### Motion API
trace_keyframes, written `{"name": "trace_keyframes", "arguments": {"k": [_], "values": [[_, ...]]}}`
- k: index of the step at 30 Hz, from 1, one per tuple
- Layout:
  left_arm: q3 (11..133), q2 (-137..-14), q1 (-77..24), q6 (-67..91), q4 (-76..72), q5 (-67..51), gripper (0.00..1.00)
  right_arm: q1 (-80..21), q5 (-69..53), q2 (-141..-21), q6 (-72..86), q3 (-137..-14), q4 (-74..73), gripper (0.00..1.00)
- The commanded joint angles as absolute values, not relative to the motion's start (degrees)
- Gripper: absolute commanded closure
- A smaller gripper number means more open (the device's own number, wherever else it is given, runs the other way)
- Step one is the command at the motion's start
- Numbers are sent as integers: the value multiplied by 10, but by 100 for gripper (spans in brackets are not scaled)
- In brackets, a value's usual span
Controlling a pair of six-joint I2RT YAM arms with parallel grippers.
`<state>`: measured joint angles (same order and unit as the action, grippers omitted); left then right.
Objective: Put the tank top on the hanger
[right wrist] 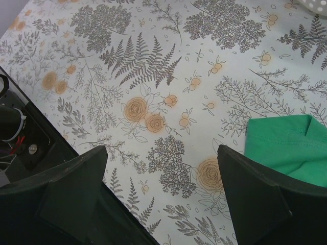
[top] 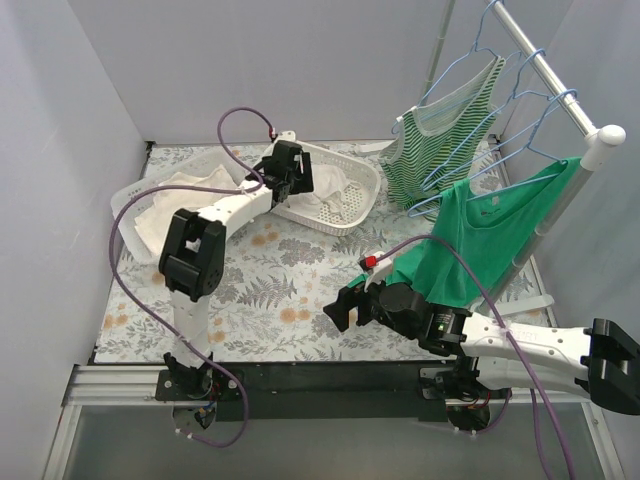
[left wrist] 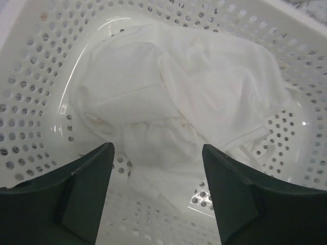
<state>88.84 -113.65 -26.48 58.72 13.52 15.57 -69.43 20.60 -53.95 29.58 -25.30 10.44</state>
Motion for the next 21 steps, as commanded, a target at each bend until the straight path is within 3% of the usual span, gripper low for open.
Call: {"name": "trace_keyframes", "arguments": {"k": [1,5,8,9,10,12,13,21], "values": [[946,-1199,-271,548,139,151,35,-693,205,-528,315,-247,113,3],[969,-1251,-271,539,120,153,38,-693,207,-530,319,-243,113,3],[977,-1266,-271,534,112,146,52,-693,208,-531,319,-244,113,4],[977,-1263,-271,534,107,146,58,-693,210,-530,319,-244,112,4],[980,-1261,-271,532,105,147,77,-693,214,-530,318,-245,111,4],[988,-1245,-271,524,104,152,96,-693,219,-530,316,-247,110,3],[994,-1235,-271,522,104,155,100,-693,221,-529,315,-249,109,3],[1011,-1077,-271,522,113,135,100,-693,246,-533,305,-265,98,4]]}}
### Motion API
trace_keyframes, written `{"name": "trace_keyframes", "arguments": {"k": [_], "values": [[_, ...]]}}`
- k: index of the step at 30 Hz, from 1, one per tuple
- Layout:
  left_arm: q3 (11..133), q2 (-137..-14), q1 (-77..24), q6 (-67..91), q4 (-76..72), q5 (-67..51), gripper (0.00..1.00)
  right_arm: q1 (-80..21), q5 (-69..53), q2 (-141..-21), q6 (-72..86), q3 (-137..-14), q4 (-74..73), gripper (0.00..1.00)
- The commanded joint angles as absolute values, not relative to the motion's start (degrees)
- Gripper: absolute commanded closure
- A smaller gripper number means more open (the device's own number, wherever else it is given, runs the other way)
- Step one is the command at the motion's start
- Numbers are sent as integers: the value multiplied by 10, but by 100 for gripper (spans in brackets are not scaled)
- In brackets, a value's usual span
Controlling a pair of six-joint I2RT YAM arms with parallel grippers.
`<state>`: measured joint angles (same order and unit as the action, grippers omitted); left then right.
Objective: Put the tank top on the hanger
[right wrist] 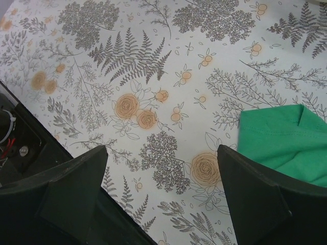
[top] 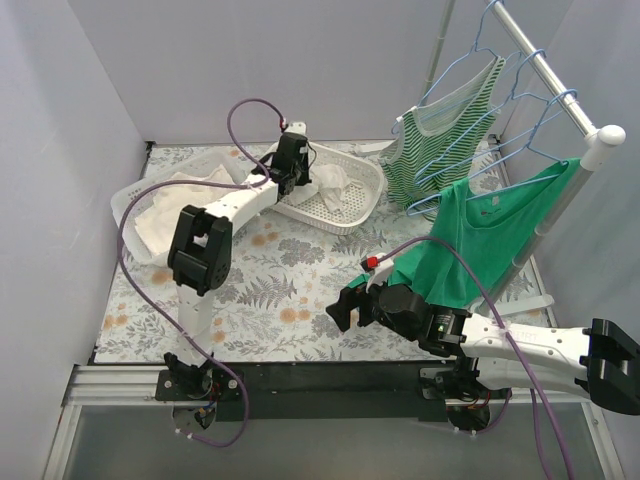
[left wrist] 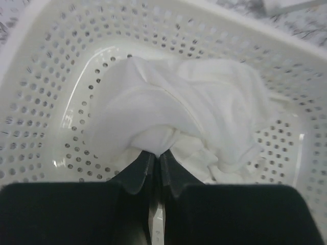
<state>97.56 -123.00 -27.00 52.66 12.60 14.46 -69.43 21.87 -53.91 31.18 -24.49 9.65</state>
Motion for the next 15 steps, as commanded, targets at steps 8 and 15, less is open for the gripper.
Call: {"name": "trace_keyframes", "arguments": {"k": [8,15], "values": [[992,-921,-271,533,143,101,100,-692,270,-546,281,-290,91,4],[924,-770,-272,579,206,28,100,-691,287,-546,267,-323,73,4]]}}
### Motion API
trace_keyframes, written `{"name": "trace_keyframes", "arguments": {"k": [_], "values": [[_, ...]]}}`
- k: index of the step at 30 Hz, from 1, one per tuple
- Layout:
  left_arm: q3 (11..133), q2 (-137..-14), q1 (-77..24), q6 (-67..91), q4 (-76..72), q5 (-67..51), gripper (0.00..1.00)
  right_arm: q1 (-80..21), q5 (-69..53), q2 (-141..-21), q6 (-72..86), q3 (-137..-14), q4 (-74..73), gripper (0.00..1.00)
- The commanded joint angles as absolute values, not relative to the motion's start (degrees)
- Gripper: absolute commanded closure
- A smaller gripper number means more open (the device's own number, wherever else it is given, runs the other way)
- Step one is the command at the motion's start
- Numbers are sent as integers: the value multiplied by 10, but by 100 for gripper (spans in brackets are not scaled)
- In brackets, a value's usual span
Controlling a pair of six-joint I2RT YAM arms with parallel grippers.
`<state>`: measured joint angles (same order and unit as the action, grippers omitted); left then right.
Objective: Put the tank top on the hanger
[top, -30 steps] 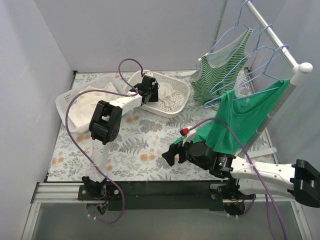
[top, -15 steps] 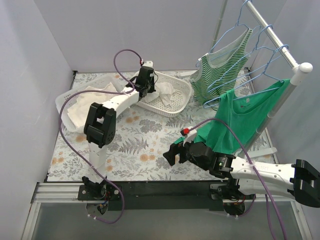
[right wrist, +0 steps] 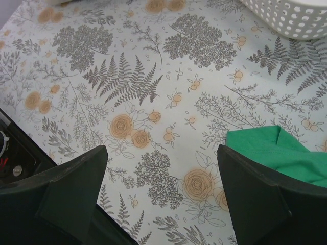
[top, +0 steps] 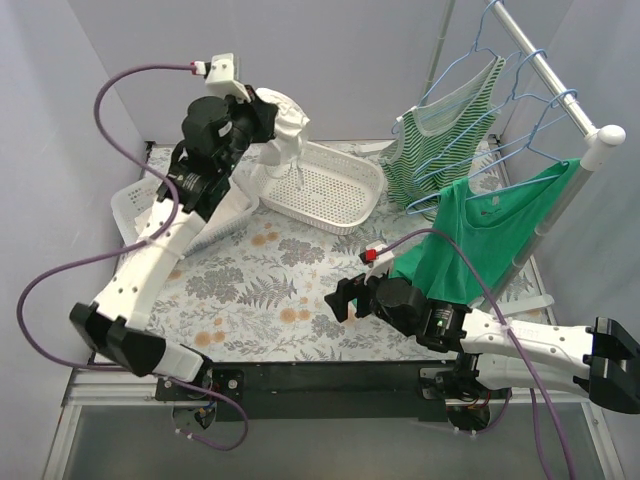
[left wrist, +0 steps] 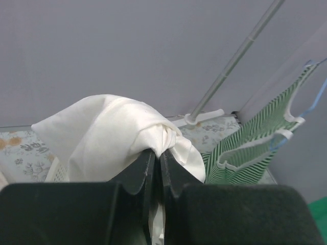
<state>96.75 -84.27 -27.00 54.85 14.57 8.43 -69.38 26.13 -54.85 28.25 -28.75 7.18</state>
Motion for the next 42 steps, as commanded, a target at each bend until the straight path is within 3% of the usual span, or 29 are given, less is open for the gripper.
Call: {"name": "trace_keyframes", "arguments": {"k": [1,7,12,15,17,19,22,23,26,29,34,42], "values": [[900,-752,-272,584,220,21,100,-691,289,-543,267,-324,72,4],[833,-630,-273,620,299,-36,100,-692,314,-528,263,-327,64,4],[711,-567,-273,647,352,33,100,-689,346,-529,279,-318,59,4],[592,-541,-272,695,361,42,91,-688,337,-545,296,-315,59,4],[534,-503,-272,734,348,64,67,-688,331,-560,312,-310,55,4],[474,-482,-272,741,338,69,70,-688,323,-571,328,-309,43,5],[463,-468,-272,720,343,47,53,-686,320,-592,357,-302,26,6],[467,-472,-272,709,345,30,52,-686,318,-605,361,-301,23,8],[478,-480,-274,681,351,1,54,-684,313,-627,381,-303,16,13],[476,-498,-314,679,354,-41,63,-679,315,-641,397,-301,10,17],[468,-583,-486,730,339,54,70,-664,308,-652,414,-297,5,24],[448,-705,-562,749,252,82,77,-654,330,-628,444,-287,-33,29]]}}
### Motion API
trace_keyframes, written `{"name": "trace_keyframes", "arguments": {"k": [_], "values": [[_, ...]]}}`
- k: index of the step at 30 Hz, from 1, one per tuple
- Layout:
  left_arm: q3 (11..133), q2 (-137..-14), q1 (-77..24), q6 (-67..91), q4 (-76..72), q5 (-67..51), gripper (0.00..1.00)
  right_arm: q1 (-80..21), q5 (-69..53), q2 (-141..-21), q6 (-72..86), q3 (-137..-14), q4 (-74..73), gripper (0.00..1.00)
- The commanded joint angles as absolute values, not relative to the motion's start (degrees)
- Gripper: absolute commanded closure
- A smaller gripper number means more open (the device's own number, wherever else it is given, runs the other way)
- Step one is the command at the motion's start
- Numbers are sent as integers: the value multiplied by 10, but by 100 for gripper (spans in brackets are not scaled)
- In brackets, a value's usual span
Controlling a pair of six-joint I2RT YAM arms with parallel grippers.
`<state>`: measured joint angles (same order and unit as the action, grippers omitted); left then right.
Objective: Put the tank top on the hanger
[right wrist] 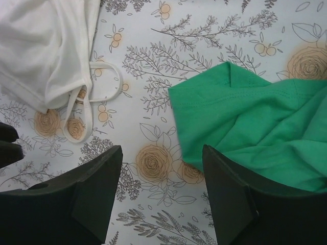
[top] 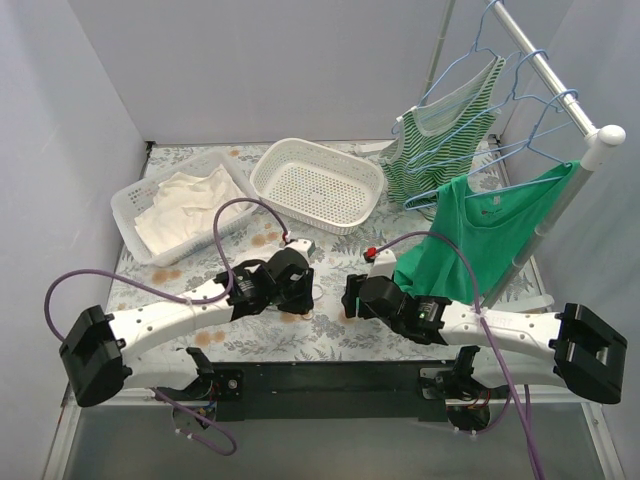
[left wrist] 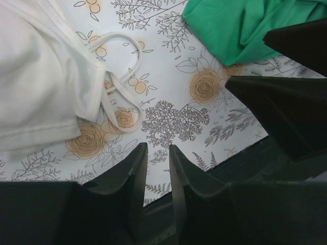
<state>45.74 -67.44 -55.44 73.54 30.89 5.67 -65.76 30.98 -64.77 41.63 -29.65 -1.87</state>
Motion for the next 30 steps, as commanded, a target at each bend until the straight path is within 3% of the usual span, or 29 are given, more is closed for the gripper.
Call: {"name": "trace_keyframes", "arguments": {"k": [1,12,19,23,24,25,30], "values": [[447,-726,-567,749,246,82,77,-652,330,-622,445,-285,-34,29],[441,-823,-576,762,194,100,76,-653,322,-621,442,-287,-35,29],[427,-846,-591,774,193,122,70,-653,323,-632,437,-293,-34,29],[425,-860,-592,771,187,126,78,-653,323,-649,432,-303,-32,28],[424,-859,-593,771,189,127,95,-653,322,-653,430,-308,-31,28],[424,-848,-592,772,192,137,100,-653,321,-662,428,-315,-29,28],[432,-726,-582,801,246,189,100,-653,308,-693,407,-343,-10,28]]}}
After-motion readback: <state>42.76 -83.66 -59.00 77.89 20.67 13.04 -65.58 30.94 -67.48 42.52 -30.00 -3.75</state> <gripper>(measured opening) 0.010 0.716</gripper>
